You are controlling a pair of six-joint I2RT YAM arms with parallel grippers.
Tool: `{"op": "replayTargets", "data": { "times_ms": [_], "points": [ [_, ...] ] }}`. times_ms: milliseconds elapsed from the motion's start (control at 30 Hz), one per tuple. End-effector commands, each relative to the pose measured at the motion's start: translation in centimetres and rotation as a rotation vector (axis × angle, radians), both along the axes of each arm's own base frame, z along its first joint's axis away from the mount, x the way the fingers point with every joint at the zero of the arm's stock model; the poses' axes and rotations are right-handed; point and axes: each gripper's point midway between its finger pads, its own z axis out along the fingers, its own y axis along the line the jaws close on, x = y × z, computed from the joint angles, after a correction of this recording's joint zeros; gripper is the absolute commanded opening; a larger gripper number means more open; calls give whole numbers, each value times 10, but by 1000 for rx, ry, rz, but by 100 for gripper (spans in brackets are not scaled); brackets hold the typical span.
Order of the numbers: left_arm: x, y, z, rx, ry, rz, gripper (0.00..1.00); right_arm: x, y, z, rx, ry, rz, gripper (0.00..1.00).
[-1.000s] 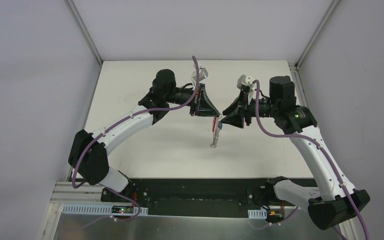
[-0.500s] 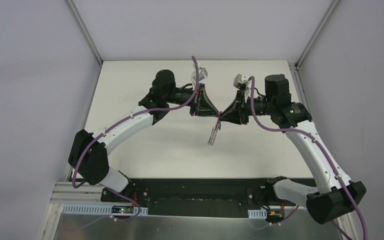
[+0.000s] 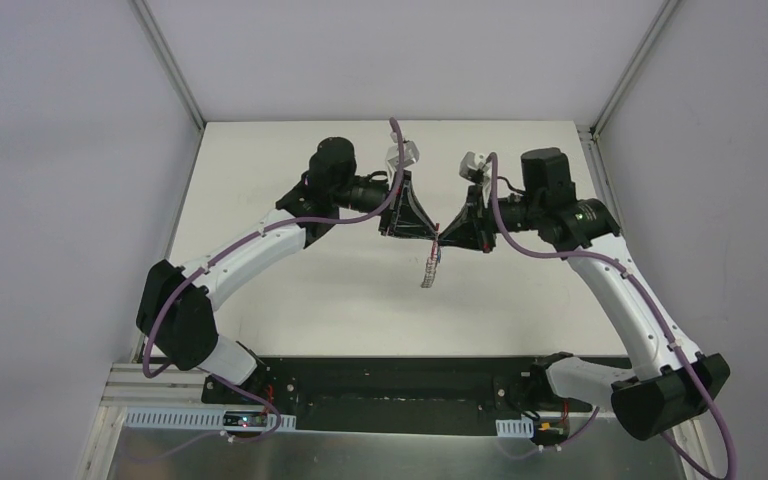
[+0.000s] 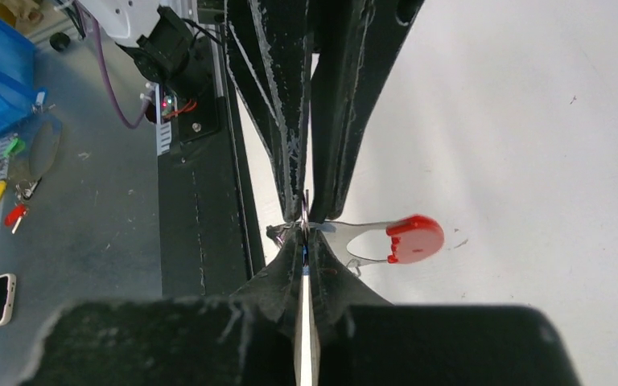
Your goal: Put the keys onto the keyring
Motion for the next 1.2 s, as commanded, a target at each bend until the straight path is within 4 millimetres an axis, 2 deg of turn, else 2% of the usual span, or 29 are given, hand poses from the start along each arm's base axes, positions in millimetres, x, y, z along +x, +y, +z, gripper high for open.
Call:
{"op": "replayTargets", "data": {
  "times_ms": [0,133,300,567,733,1000,1167],
  "points": [
    [-4,16,10,60,-180,5,21,-3,3,-3,-84,-29,35,0],
    [-8,23,6,127,-255,-3,29,-6,10,-12,-127,-17,55,0],
    [-18,20,-6,183,-322,-47,36,-6,16,-12,-125,-3,71,0],
    [-17,13,-13,203,-343,-68,38,-8,19,-11,-111,4,80,0],
    [-16,9,-14,201,-334,-74,31,-7,19,-14,-111,6,77,0],
    [-14,5,-13,194,-318,-73,12,-7,20,-17,-111,15,75,0],
    [-13,4,-13,191,-309,-71,6,-8,19,-19,-113,17,75,0]
  ]
}}
